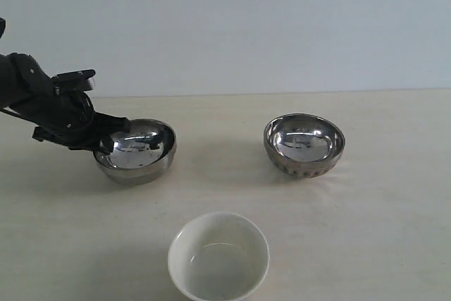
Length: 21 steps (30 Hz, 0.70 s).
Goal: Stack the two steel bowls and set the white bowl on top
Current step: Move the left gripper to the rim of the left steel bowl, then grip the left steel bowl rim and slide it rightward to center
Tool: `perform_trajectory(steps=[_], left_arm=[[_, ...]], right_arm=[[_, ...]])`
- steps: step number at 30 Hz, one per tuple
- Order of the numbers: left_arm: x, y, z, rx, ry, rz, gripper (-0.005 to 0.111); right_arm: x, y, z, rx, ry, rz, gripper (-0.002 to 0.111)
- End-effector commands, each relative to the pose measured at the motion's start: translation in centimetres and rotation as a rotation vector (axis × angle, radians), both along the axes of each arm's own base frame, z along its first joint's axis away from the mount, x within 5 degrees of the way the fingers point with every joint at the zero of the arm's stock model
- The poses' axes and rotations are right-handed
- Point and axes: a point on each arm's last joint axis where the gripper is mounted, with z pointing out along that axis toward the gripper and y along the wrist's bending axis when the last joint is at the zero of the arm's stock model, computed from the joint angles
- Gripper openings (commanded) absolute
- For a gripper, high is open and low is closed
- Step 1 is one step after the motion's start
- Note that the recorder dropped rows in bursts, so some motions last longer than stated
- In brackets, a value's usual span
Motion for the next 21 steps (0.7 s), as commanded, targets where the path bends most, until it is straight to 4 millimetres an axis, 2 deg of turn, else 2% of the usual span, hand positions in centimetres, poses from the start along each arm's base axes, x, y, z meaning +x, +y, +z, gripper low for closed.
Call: perform_trajectory(steps=[1,5,12,21], left_arm=[[-0.1,-0.1,0.3,-0.004,0.021,-0.016,0.004],[-0.6,-0.2,1.6,-0.018,0.041,-0.033,0.004],[-1.7,-1.2,5.4,-0.022,0.007,-0.110,0.004],[-2.4,-5.8,6.3,-0.030,-0.063,-0.197,0.004]], right_arm=[[0.1,0.0,0.1,-0.007,-0.013,-0.006,0.000],[0.1,0.0,0.1,-0.007,-0.013,-0.006,0.000],[0.1,0.0,0.1,-0.007,-0.013,-0.006,0.000],[0.1,0.0,0.1,-0.007,-0.013,-0.006,0.000]])
